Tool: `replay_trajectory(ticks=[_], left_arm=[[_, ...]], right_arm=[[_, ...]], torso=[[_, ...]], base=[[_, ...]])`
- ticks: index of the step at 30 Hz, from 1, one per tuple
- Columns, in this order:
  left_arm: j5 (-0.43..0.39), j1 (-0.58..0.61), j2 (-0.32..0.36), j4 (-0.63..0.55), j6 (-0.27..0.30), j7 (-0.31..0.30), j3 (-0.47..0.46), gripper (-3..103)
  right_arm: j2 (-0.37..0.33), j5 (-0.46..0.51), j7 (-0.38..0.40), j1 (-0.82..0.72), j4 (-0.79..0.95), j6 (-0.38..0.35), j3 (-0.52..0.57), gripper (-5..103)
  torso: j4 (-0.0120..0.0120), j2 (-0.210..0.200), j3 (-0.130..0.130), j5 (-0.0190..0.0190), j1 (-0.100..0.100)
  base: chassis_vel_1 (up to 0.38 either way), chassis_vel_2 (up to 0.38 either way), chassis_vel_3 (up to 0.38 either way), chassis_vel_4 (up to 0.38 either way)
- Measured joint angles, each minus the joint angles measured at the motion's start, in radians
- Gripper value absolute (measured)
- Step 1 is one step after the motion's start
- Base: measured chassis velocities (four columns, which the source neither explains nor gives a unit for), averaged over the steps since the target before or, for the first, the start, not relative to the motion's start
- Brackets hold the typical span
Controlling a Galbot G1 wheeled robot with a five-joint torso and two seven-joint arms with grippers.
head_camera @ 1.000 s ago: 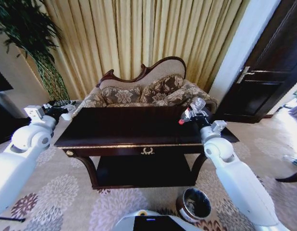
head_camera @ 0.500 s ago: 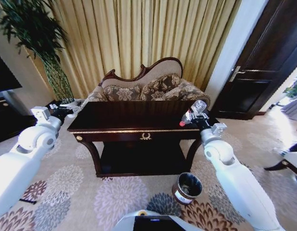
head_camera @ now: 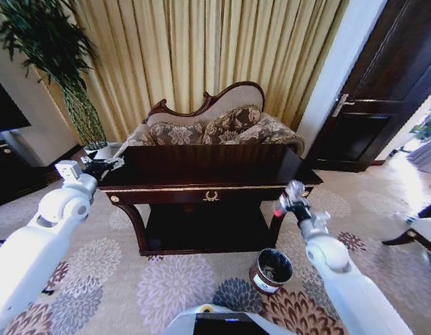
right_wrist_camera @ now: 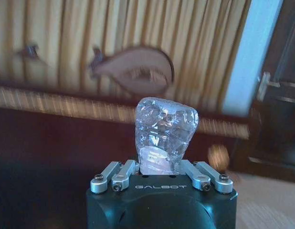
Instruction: Move to the front of the table and place the trash on the table into the trash bin.
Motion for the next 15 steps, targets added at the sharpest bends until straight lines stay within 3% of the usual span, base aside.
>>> replay_trajectory(ticks=[7,15], left_arm=[[0.048,0.054,-0.042,-0.033,0.005,-0.027,0.019,100],[0.114,0.142,-0.098,-0.058,-0.018,-0.021,0.036,100]], right_arm=[[0.085,-0.085,-0.015,0.026,-0.200,0.093,-0.024,27],[0.132,-0.134,-0.023,0.075,-0.337,0.165,-0.035,27]], torso=[[-0.0002,0.000,0.000,0.0004,0.000],[-0.0001,0.000,0.000,0.0000,0.000]], base=[[0.000,0.000,0.000,0.000],[0.000,0.000,0.000,0.000]])
